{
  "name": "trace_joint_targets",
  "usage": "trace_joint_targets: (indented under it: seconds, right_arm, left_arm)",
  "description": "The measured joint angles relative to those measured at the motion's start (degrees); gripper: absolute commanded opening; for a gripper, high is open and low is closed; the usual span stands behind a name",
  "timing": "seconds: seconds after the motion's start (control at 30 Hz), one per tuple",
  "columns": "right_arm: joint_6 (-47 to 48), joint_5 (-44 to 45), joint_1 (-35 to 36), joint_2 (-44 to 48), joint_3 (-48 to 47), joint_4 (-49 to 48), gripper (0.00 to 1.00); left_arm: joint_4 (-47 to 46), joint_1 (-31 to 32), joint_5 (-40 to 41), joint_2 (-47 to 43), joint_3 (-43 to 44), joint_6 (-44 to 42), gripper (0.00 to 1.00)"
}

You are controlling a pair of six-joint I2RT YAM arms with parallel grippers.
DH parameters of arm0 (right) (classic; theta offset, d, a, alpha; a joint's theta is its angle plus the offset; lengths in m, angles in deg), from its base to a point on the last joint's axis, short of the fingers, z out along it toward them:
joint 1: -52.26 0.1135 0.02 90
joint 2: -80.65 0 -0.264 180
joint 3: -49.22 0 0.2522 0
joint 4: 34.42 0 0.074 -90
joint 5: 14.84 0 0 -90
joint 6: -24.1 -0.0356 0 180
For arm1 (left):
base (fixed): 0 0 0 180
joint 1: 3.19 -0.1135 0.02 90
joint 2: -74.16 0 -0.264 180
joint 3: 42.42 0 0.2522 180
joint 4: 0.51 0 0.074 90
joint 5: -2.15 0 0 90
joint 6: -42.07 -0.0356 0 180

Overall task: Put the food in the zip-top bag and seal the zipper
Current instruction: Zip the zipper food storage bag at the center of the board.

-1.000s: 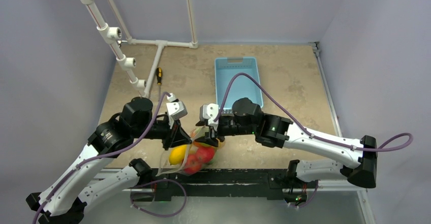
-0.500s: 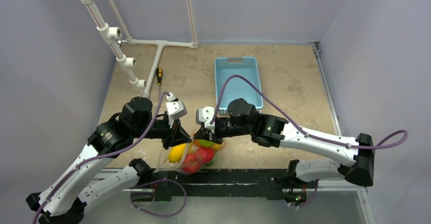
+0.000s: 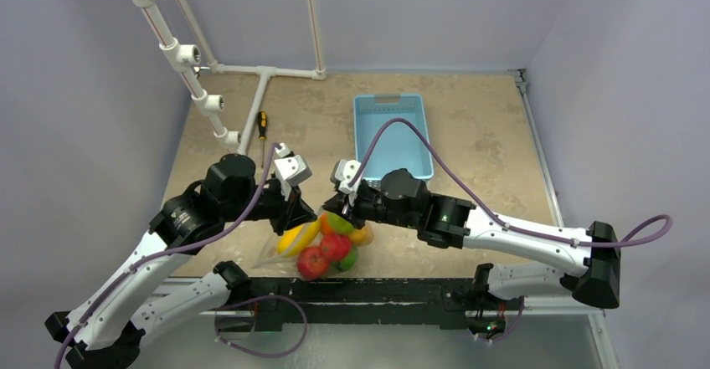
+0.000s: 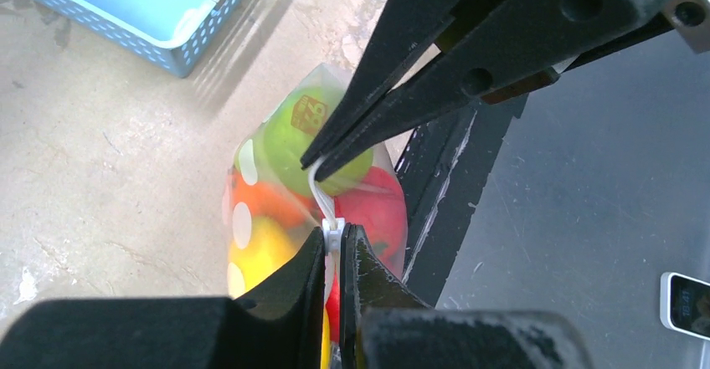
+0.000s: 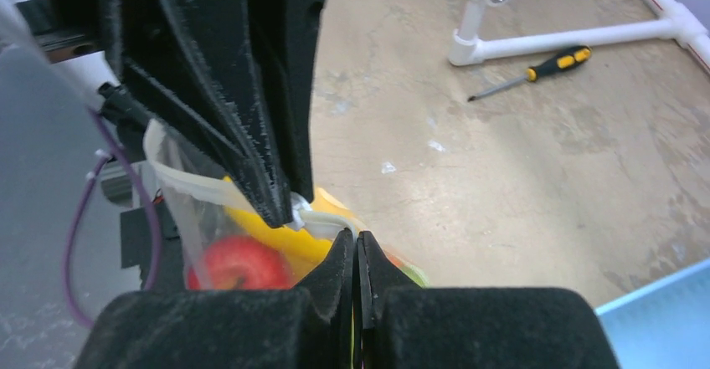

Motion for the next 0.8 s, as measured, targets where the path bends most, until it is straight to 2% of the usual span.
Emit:
trace_joint_targets:
  seconds: [0.43, 0.8]
  right_arm:
    - [-8.37, 19.23, -0.09, -0.94, 2.25, -4.5, 0.0]
    - [-17.25, 28.39, -4.5, -1.14, 2.27, -4.2, 0.0]
  left_arm:
    - [2.29, -0.07, 2.71, 1.09, 2.47, 0.04, 0.0]
    - [7.52, -0.07, 5.55, -0.09, 5.27, 1.97, 0.0]
